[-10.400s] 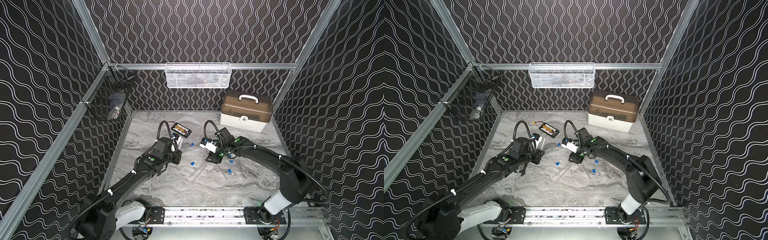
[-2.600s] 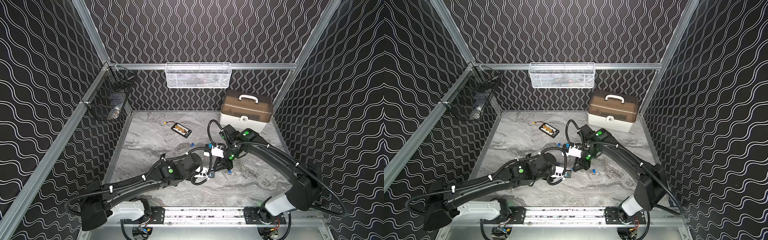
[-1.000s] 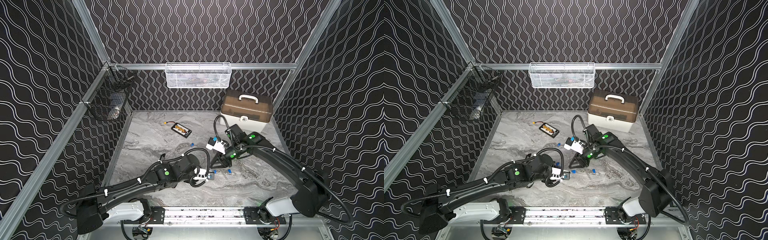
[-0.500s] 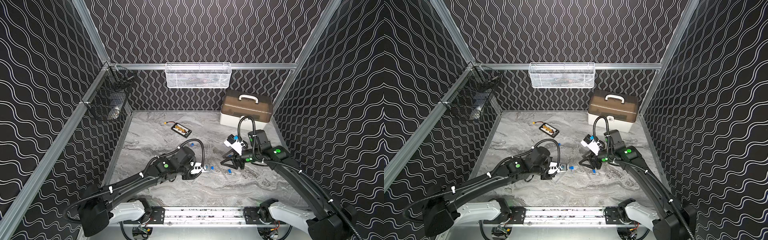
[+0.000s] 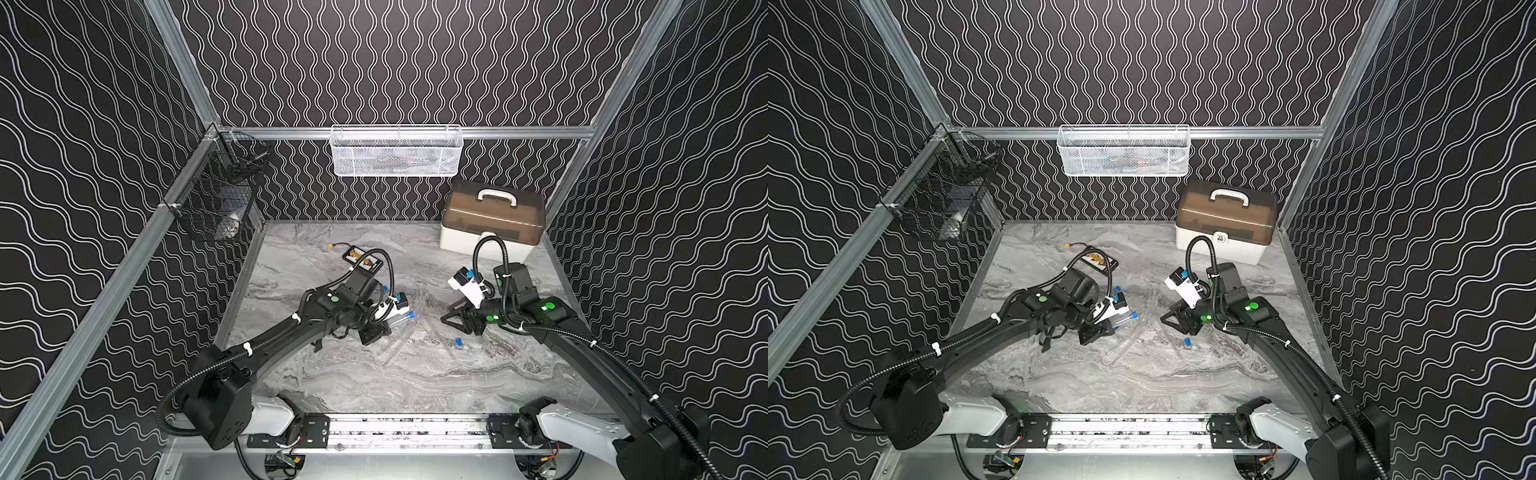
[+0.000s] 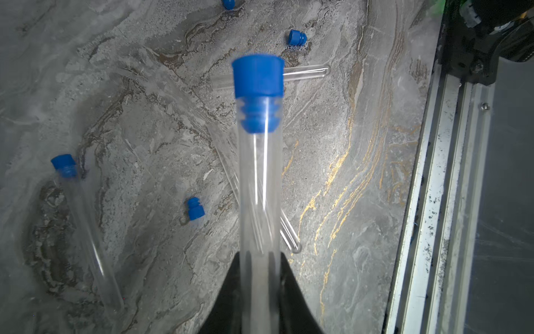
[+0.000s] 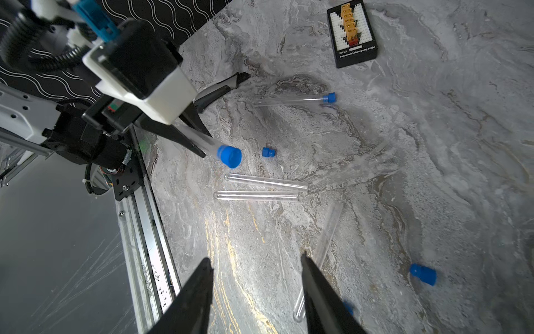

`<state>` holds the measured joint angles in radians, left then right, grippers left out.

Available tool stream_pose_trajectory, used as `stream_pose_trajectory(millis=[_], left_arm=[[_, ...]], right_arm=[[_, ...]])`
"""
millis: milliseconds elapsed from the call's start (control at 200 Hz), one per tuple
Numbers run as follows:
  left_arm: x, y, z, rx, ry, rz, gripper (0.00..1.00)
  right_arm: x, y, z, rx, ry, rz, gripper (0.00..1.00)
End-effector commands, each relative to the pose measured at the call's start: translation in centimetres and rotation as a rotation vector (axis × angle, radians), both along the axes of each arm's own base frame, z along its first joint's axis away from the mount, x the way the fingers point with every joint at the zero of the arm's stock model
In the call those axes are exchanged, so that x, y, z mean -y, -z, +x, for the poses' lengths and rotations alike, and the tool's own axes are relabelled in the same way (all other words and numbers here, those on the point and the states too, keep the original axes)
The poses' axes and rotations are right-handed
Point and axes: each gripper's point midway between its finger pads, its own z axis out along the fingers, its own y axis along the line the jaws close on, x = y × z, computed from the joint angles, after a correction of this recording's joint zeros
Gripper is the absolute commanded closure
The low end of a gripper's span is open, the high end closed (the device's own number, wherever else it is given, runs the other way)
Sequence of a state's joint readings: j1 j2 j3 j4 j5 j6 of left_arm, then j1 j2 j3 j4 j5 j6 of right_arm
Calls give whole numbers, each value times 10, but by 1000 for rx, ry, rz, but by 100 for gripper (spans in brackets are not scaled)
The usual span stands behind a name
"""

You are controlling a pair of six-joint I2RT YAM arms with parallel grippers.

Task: Insert stoppers into test tubes
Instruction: Place the test tube at the center of the board.

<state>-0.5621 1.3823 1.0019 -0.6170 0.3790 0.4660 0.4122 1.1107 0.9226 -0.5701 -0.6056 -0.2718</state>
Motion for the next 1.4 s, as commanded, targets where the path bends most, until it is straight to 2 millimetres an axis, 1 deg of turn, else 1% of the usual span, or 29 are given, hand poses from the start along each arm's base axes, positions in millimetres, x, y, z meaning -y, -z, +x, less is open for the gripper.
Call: stream_pose_trajectory(millis=[0,85,155,255,350,595,796,986,1181,1396], left_arm=[[-11,11,10,-15,-67,50,100],[-25,25,30,-15,-164,106,100],[-30,34,42,-58,-221,125,100],[-35,46,54,-83,-271,177,100],[-41,55,64,-88,-310,223,100],[-39,74,81,-118,-327,281,100],[-36,89,91,-142,-342,295,100],[-38,101,94,-157,-371,306,100],[-42,115,93,-168,-389,329,97],[-50,124,93,-151,-403,366,88]], right_arm=[[2,0,12,32,49,-10,51],[19,9,37,16,218,-90,51],[28,16,47,-17,275,-160,52],[29,23,49,-49,284,-190,53],[28,23,50,-43,295,-171,53],[28,25,49,-33,302,-150,54],[28,24,48,-25,298,-151,53],[29,24,47,-24,298,-146,54],[28,25,46,-26,296,-146,54],[29,26,46,-26,292,-153,54]])
